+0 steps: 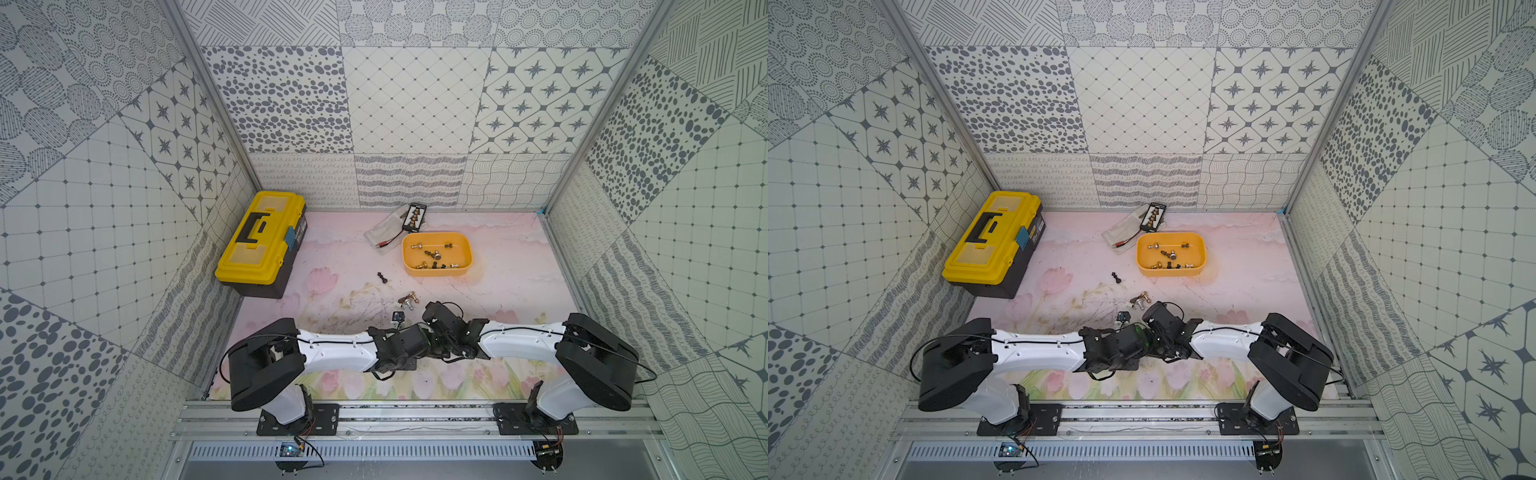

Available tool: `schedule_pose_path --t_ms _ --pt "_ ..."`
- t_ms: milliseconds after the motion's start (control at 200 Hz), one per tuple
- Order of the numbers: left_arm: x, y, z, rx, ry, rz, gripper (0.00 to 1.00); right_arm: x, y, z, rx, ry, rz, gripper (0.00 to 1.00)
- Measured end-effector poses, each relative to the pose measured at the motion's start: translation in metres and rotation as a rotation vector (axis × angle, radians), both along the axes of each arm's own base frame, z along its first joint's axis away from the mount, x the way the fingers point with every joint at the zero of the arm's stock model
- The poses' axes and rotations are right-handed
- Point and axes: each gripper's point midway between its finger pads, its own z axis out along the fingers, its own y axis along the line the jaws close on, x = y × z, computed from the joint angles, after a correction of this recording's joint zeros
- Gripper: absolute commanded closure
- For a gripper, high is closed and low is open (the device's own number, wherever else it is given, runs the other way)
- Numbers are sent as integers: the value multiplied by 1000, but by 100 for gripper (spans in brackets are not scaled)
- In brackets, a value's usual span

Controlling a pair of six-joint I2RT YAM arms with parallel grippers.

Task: Put the chess pieces into the storage box
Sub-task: Adjust the chess piece, then place the chess piece in the storage box.

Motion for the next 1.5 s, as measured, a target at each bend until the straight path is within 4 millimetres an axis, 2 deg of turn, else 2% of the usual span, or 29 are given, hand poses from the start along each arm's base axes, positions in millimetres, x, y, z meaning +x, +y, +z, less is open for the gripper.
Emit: schedule_pose_path --t_ms 195,370,850,1105,1205,1310,1406,1501 --pt "6 -6 -2 -126 6 -15 100 9 6 0 36 2 -36 64" --pt "7 -8 0 -172 19 -30 100 14 9 -2 50 -3 -49 65" --pt "2 -1 5 -196 54 -40 100 12 3 -6 20 7 -42 93" --pt "0 5 3 -179 69 -33 100 23 -17 -5 -13 -9 -73 94" --pt "1 5 3 -174 76 -32 100 33 -29 1 -28 -33 -92 93" --pt "3 3 3 -156 83 -36 100 54 -39 19 -28 -78 -114 93" --pt "5 -1 3 -132 91 -44 99 87 -45 46 -19 -148 -141 92" --pt "6 -2 3 -104 103 -49 98 126 -54 80 -14 -249 -166 90"
